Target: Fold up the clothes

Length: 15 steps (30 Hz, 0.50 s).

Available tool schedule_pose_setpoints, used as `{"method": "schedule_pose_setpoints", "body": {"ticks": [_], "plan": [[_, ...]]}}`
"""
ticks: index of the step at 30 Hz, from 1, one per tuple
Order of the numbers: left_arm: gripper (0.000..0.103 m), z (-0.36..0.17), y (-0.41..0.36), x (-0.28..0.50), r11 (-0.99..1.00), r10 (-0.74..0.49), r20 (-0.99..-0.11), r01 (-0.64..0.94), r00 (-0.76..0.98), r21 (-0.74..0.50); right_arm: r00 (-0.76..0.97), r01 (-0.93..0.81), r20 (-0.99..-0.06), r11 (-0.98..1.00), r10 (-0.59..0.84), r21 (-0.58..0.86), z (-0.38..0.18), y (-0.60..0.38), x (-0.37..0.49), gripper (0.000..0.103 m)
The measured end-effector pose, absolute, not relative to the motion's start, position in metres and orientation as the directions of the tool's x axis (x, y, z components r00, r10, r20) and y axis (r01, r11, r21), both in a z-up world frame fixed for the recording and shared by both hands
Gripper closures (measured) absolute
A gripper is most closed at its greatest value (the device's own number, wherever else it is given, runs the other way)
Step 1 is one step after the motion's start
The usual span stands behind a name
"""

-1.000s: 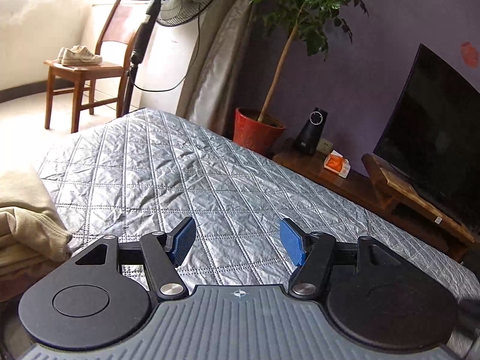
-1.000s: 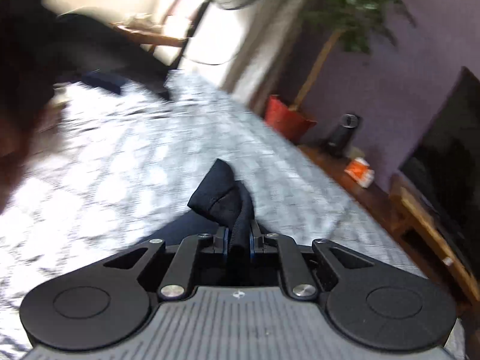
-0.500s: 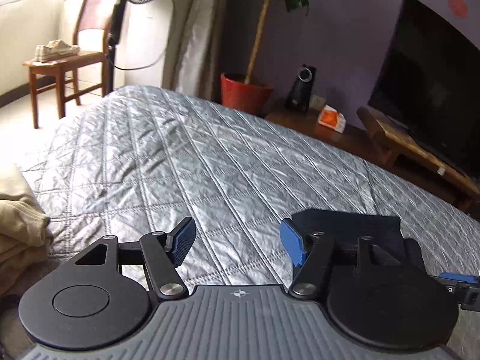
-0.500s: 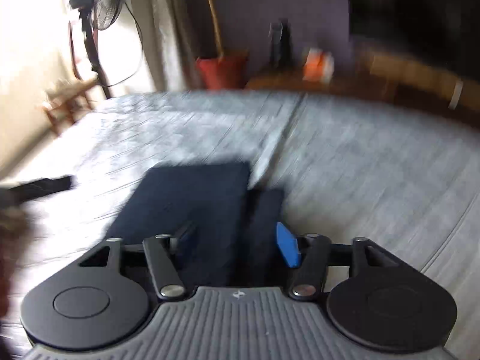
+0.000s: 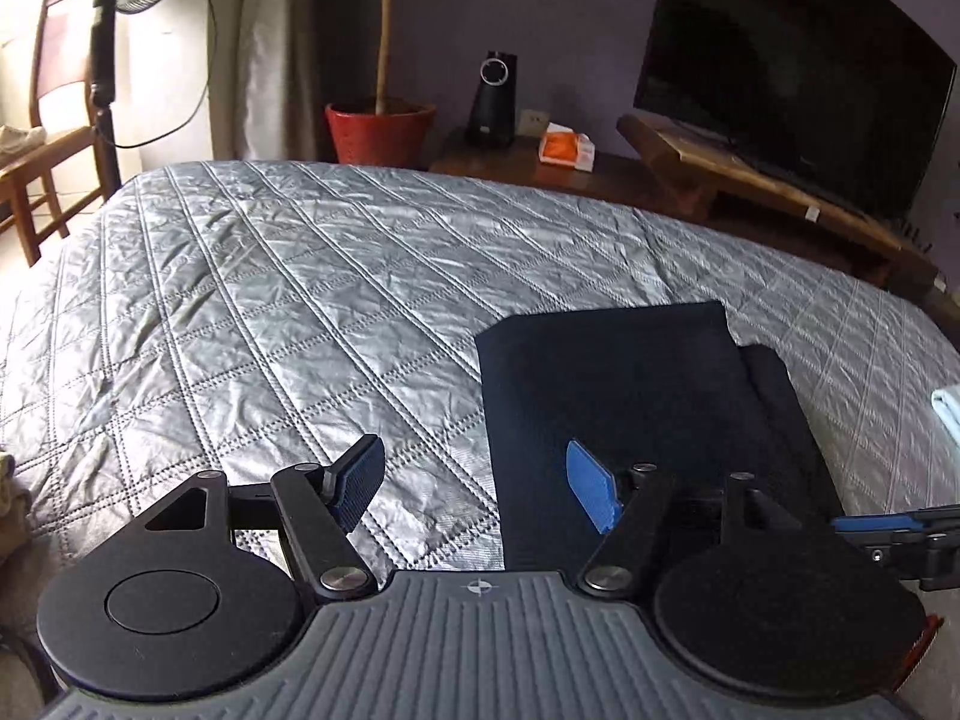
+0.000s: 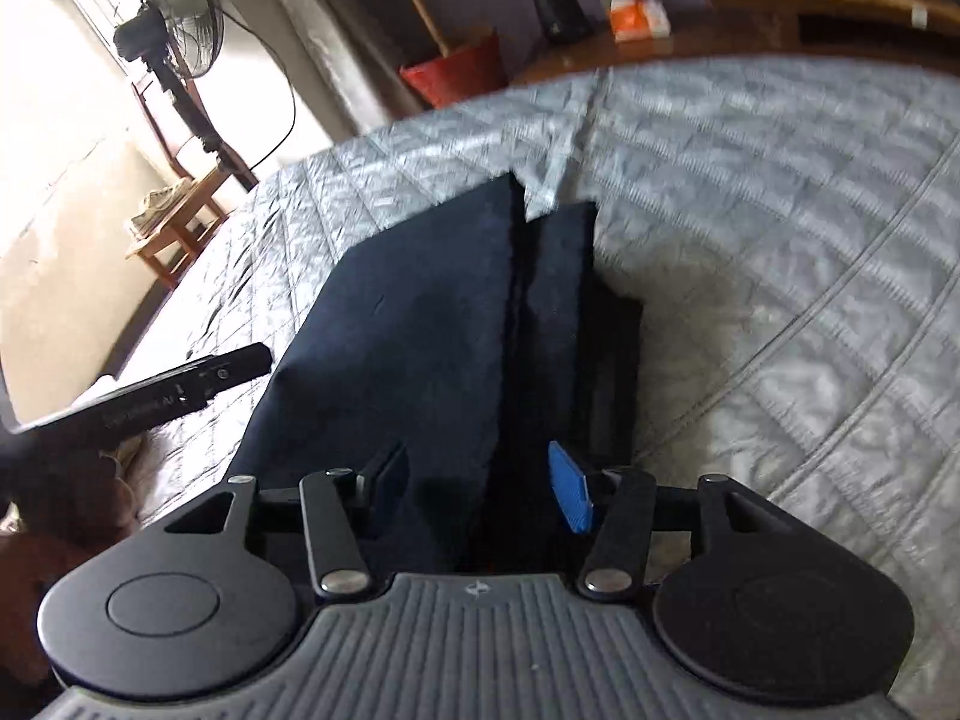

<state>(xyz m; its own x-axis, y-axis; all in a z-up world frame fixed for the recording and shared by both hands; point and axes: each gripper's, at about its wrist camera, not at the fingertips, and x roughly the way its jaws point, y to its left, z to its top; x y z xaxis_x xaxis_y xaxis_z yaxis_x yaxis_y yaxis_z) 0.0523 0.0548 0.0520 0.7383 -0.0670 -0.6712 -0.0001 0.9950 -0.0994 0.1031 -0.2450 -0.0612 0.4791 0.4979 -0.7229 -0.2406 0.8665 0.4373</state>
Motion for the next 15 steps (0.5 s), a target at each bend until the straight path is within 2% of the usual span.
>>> {"method": "schedule_pose_setpoints", "body": {"ticks": [1,3,7,10,11,12,13,15], "plan": [[0.029,0.051,0.054,0.053,0.995,-0.070,-0.675,0.003,0.734,-0.099,0.468,-0.250,-0.724,0.861,0.507,0.442,-0.062,-0.244,0.105,0.055],[0.029,0.049,0.052,0.053,0.995,-0.074,-0.680,0.012,0.729,-0.096,0.460,-0.285,-0.726,0.859,0.511,0.425,-0.060,-0.238,0.106,0.074],[0.029,0.047,0.046,0.053,0.996,-0.075,-0.689,0.027,0.721,-0.080,0.419,-0.338,-0.731,0.840,0.539,0.425,-0.058,-0.232,0.108,0.076],[0.029,0.047,0.045,0.053,0.996,-0.078,-0.691,0.033,0.719,-0.079,0.383,-0.319,-0.738,0.829,0.556,0.459,-0.064,-0.235,0.116,0.072],[0.028,0.046,0.045,0.053,0.996,-0.078,-0.691,0.032,0.719,-0.078,0.386,-0.305,-0.732,0.827,0.561,0.472,-0.066,-0.237,0.117,0.075],[0.028,0.047,0.046,0.053,0.996,-0.077,-0.691,0.030,0.719,-0.080,0.394,-0.292,-0.728,0.828,0.561,0.479,-0.067,-0.239,0.119,0.087],[0.027,0.047,0.047,0.053,0.996,-0.078,-0.690,0.027,0.720,-0.084,0.408,-0.284,-0.722,0.830,0.558,0.481,-0.066,-0.241,0.117,0.092],[0.027,0.047,0.048,0.053,0.996,-0.078,-0.689,0.022,0.721,-0.091,0.430,-0.277,-0.694,0.815,0.578,0.508,-0.062,-0.244,0.112,0.096]]}}
